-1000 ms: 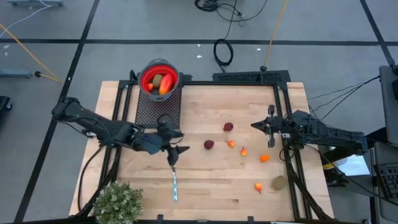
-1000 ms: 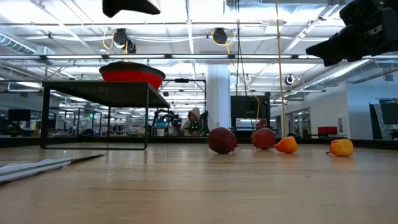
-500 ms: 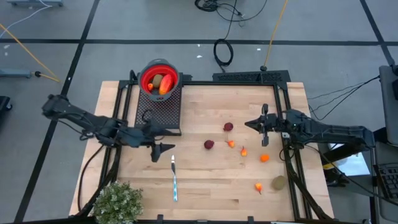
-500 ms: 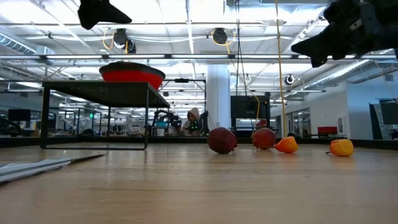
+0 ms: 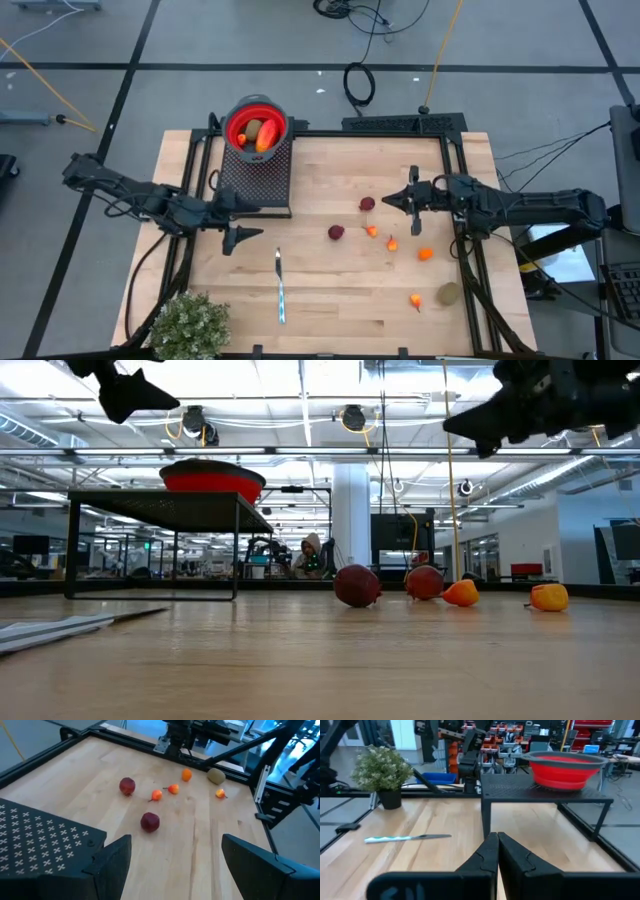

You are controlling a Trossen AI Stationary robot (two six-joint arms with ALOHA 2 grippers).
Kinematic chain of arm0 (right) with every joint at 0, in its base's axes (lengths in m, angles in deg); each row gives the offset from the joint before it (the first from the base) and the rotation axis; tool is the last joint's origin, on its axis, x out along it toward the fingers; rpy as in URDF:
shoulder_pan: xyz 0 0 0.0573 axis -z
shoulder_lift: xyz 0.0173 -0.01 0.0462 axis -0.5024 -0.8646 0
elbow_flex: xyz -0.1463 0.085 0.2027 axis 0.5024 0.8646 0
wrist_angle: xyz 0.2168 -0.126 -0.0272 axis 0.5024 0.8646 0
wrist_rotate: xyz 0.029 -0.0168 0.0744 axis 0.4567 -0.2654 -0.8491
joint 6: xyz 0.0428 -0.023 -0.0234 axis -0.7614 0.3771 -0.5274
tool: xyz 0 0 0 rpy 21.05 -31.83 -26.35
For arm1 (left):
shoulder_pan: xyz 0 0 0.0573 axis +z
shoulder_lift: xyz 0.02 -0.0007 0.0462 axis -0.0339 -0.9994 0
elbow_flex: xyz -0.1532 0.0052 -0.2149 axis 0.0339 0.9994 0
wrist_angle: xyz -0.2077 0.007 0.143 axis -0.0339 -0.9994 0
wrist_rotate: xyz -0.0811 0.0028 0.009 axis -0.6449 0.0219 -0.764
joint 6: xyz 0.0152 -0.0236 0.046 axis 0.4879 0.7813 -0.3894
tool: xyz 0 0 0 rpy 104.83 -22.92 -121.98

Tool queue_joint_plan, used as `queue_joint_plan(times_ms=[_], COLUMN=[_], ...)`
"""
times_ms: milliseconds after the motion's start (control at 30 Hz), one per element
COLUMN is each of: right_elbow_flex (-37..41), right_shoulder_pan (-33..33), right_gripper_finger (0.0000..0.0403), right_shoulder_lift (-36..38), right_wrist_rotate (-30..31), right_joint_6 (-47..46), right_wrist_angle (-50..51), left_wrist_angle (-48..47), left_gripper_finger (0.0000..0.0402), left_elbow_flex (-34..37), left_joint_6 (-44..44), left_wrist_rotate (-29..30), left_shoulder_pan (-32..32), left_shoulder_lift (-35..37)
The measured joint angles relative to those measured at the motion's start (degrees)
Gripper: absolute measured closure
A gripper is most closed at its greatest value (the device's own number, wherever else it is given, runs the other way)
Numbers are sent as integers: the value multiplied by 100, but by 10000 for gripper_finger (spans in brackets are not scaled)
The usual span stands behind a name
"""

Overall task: Pick & Place Fruit
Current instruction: Put the pomegranate into the red strainer bowl on the shelf

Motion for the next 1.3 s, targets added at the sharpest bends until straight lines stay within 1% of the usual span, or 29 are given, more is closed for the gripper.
queue_joint_plan(times_ms=[133, 267, 433, 600, 700, 800, 900, 1300], right_elbow_flex=[-430, -891, -1503, -2032, -2322, -2665, -2979, -3990], right_shoulder_pan=[-59, -150, -288, -408, -466, -532, -572, -574], right_gripper_finger=[403, 403, 403, 403, 403, 403, 403, 403], right_shoulder_lift=[-402, -788, -1291, -1821, -2119, -2423, -2693, -3627], right_wrist_rotate=[182, 189, 190, 191, 208, 447, 621, 617], right_joint_6=[7, 12, 16, 14, 16, 14, 16, 143], right_wrist_angle=[220, 634, 1237, 1628, 1879, 2337, 2793, 4014], left_wrist_angle=[42, 252, 282, 299, 471, 545, 541, 522], left_gripper_finger=[92, 92, 92, 92, 92, 92, 92, 92], left_elbow_flex=[274, 591, 933, 1161, 1312, 1444, 1531, 1931], left_joint_6=[-143, -332, -393, -574, -732, -870, -947, -1135], left_wrist_rotate=[-15, -129, -297, -378, -544, -650, -649, -648], left_shoulder_pan=[-2, 0, 0, 0, -2, -2, -2, 0], left_shoulder_lift=[340, 697, 1103, 1443, 1650, 1846, 1998, 2524])
